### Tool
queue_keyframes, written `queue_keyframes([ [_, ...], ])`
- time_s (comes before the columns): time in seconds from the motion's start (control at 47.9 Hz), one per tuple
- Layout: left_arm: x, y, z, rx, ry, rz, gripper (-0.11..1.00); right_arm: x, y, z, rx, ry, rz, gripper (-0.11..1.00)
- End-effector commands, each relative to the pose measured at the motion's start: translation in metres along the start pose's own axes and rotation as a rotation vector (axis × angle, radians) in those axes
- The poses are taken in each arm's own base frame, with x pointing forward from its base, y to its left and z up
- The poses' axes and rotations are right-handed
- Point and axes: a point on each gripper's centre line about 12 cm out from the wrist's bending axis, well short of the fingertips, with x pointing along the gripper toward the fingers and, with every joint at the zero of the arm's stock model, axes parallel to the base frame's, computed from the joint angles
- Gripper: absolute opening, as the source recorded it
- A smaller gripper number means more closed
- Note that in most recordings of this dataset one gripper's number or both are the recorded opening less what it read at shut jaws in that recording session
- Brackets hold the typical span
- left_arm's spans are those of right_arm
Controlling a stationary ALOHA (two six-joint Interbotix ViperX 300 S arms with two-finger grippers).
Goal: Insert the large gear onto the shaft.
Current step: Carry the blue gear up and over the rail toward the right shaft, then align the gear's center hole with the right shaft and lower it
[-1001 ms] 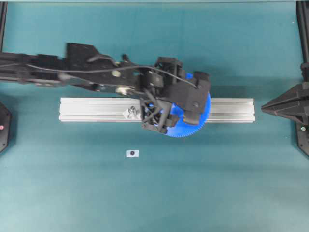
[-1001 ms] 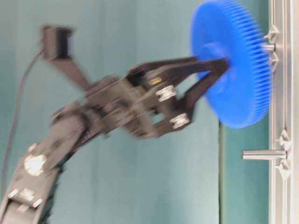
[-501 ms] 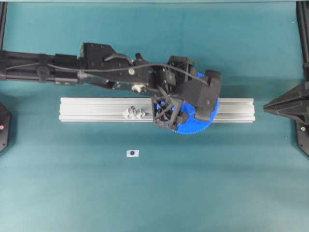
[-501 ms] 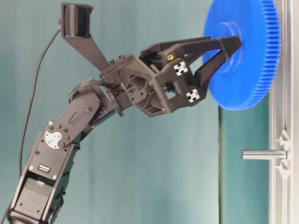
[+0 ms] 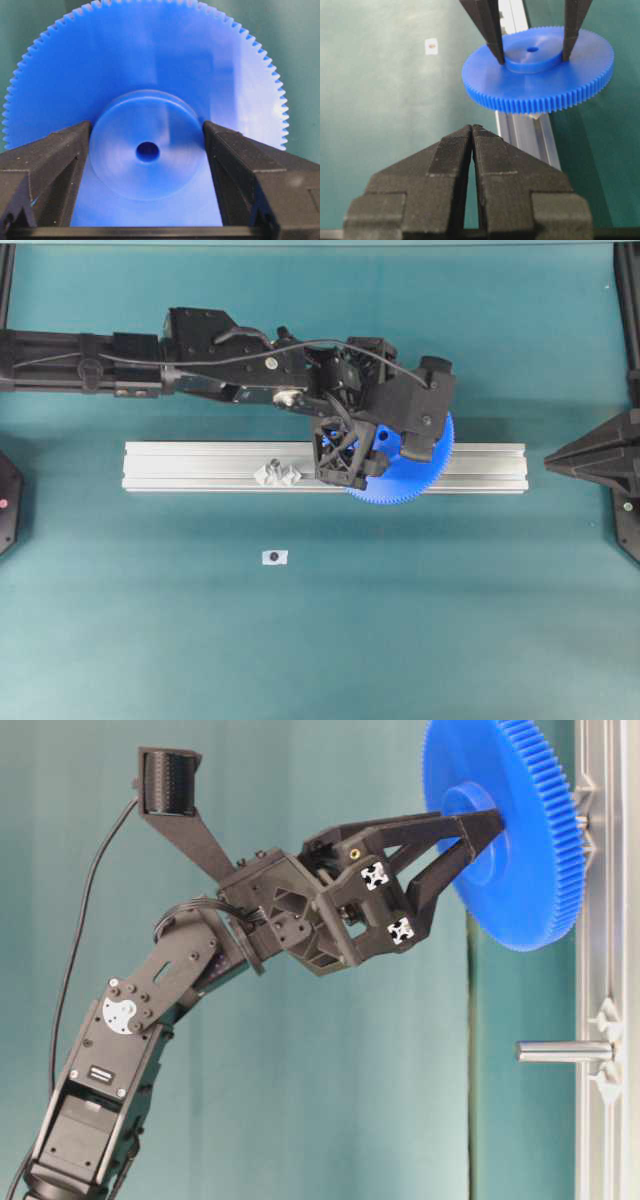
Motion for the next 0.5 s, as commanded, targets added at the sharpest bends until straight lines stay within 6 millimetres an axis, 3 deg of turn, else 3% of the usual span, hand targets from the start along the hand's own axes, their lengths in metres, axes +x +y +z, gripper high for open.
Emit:
queue_keyframes([
  [0.0, -0.009, 0.011, 0.005, -0.010, -0.021, 0.021, 0.77, 0.000, 0.000, 0.004, 0.010, -0.013, -0.001, 0.12],
  [0.313, -0.007, -0.008, 0.024, 0.015, -0.050, 0.002, 0.77, 0.000, -0.001, 0.004, 0.014, -0.012, -0.008, 0.12],
  [0.48, -0.002, -0.014, 0.022, 0.016, -0.040, -0.009, 0.77, 0.001, -0.002, 0.003, 0.015, -0.015, -0.011, 0.12],
])
